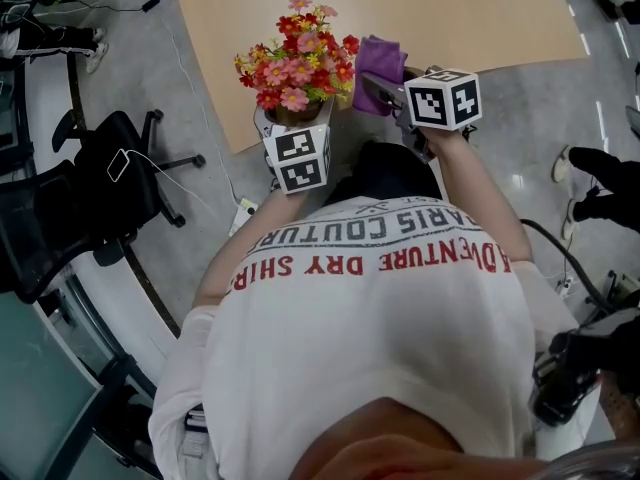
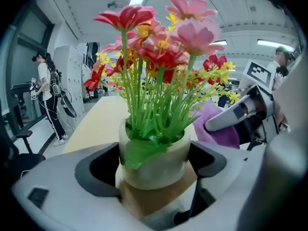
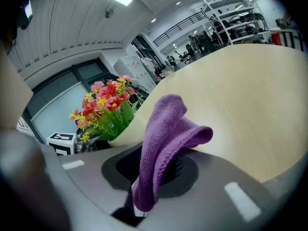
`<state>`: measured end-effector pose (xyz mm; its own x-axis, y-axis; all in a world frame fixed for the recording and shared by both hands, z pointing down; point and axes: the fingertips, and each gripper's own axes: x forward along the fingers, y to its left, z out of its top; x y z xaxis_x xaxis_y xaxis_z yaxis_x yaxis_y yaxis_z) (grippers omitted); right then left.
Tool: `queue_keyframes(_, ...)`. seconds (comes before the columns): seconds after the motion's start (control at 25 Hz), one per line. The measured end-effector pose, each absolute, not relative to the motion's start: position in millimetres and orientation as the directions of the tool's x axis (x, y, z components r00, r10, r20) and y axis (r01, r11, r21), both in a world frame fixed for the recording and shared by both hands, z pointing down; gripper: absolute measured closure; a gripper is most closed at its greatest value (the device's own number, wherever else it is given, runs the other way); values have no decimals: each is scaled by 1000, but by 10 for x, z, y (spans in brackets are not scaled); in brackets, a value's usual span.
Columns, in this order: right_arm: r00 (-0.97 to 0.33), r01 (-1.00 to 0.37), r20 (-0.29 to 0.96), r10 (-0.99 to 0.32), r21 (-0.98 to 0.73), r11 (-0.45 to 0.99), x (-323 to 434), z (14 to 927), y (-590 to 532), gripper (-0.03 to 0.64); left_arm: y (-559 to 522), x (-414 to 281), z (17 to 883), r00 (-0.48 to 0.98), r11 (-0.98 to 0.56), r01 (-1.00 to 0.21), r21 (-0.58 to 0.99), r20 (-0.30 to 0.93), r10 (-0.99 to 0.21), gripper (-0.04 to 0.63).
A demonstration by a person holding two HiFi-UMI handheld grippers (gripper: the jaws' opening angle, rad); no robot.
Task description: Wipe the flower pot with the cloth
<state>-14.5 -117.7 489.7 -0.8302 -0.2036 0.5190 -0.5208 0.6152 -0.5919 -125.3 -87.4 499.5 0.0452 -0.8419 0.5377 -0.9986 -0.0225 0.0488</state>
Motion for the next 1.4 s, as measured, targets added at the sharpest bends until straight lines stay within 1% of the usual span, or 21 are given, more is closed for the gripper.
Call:
queue_keyframes(0.12, -836, -510, 515, -190, -601, 615, -139, 4915, -1193, 563, -877, -1209, 5021, 120, -109, -993, 52, 530, -839, 138)
queue_keyframes(0.28, -851, -486, 495, -174, -617, 619, -125, 4855, -1193, 564, -828, -1121, 4991, 288, -304, -951, 54, 509, -811, 138)
queue_keyframes(0.48, -882, -434, 449, -143, -657, 616, -219, 4751, -1202, 564, -756, -1138, 4972, 494, -549, -834, 58, 523, -695, 138)
queue_keyframes(0.72, -895, -394, 433, -105, -658, 641, -352, 4684, -1201, 564, -661, -1247, 4984, 625, -730, -682, 57, 564, -540, 138)
queue_keyframes(0.84, -903, -367, 422, -79, -663, 652, -440, 4631, -1177, 564, -623, -1303, 4996, 648, -783, -619, 57, 601, -468, 138)
queue_keyframes(0.92, -907, -351, 417, -63, -664, 660, -479, 4589, -1152, 564, -612, -1310, 4989, 653, -800, -597, 59, 614, -443, 138)
queue_keyframes(1.16, -912, -321, 408, -25, -677, 662, -576, 4600, -1097, 563, -588, -1310, 4974, 661, -792, -607, 62, 593, -460, 138)
queue_keyframes(1.4, -901, -314, 433, 16, -677, 666, -677, 4742, -1091, 565, -632, -1292, 4994, 658, -794, -604, 63, 602, -453, 138)
